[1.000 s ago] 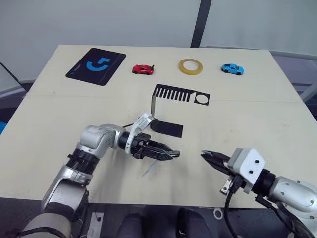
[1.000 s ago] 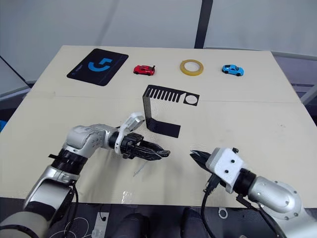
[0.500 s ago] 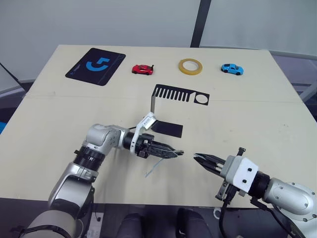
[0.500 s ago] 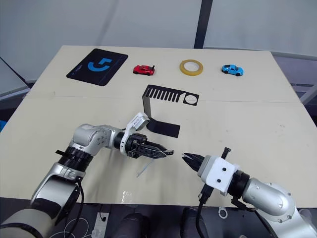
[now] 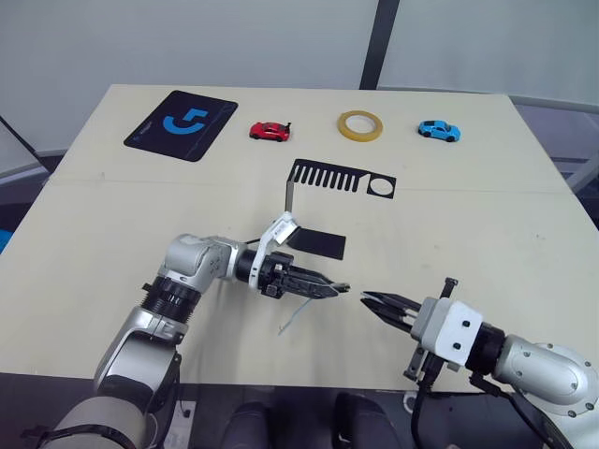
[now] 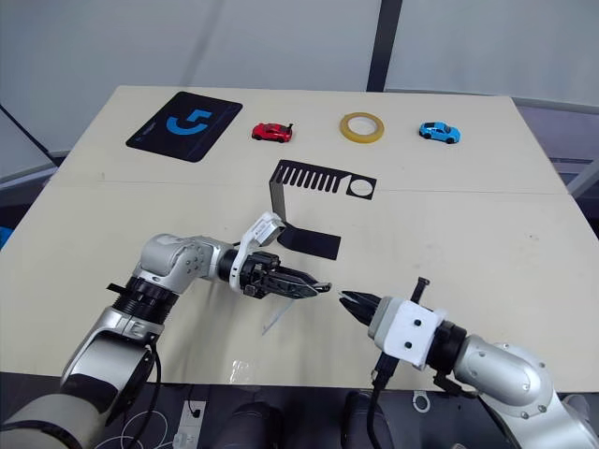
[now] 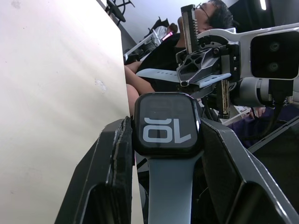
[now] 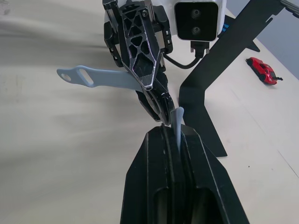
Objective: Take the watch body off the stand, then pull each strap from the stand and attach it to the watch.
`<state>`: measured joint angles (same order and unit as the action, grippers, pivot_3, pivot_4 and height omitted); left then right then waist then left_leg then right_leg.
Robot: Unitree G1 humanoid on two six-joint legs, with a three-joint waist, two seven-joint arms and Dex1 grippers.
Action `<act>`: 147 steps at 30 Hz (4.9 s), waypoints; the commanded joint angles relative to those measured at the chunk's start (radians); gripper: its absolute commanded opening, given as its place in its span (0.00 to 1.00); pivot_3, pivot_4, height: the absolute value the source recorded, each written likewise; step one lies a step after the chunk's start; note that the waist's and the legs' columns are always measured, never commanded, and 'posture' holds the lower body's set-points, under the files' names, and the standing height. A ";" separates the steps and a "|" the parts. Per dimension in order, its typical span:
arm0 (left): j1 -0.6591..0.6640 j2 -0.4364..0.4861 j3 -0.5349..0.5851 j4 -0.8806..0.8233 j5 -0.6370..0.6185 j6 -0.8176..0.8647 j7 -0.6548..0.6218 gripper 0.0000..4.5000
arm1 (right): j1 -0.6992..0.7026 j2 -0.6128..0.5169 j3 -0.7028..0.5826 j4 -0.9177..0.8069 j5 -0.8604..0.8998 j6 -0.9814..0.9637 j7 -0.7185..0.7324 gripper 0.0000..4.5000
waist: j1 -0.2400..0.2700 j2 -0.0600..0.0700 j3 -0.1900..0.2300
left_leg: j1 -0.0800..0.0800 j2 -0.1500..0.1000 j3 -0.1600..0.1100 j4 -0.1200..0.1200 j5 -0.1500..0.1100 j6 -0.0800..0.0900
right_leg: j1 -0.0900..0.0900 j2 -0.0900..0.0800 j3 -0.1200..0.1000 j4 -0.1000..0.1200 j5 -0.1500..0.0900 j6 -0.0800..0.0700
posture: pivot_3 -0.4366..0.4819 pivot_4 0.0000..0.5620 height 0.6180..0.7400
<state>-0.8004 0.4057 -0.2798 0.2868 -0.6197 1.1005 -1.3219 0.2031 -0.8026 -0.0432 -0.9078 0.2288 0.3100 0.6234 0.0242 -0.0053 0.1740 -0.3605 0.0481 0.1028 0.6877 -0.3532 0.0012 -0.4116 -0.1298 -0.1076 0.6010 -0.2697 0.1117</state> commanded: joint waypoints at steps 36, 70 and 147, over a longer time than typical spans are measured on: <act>0.022 -0.016 0.043 -0.072 -0.043 0.054 0.040 0.37 | -0.030 0.019 0.029 -0.016 -0.067 -0.019 0.037 0.00 | 0.000 0.000 0.000 | 0.000 0.000 0.000 0.002 0.000 0.000 | 0.000 0.000 0.000 0.001 0.000 0.000 | 0.48 0.27 0.97; 0.041 -0.031 0.043 -0.117 -0.058 0.086 0.063 0.37 | -0.055 0.034 0.068 0.011 -0.113 -0.028 0.047 0.00 | 0.000 0.000 0.000 | -0.002 0.000 -0.001 0.004 0.000 0.000 | 0.000 0.000 0.000 0.002 0.000 0.000 | 0.48 0.27 0.97; 0.061 -0.054 -0.014 -0.186 -0.041 0.112 0.184 0.37 | -0.227 0.058 0.214 -0.030 -0.258 0.197 0.046 0.00 | 0.000 0.000 0.000 | -0.009 0.000 -0.006 0.010 0.000 0.000 | -0.002 0.000 -0.004 0.004 0.000 0.000 | 0.48 0.27 0.97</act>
<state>-0.7408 0.3864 -0.2535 0.1617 -0.6406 1.2093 -1.1299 0.0079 -0.7609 0.1686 -0.8649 -0.0243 0.5181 0.6844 0.0240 -0.0052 0.1739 -0.3694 0.0481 0.0963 0.6981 -0.3534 0.0017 -0.4137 -0.1300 -0.1115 0.6049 -0.2697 0.1117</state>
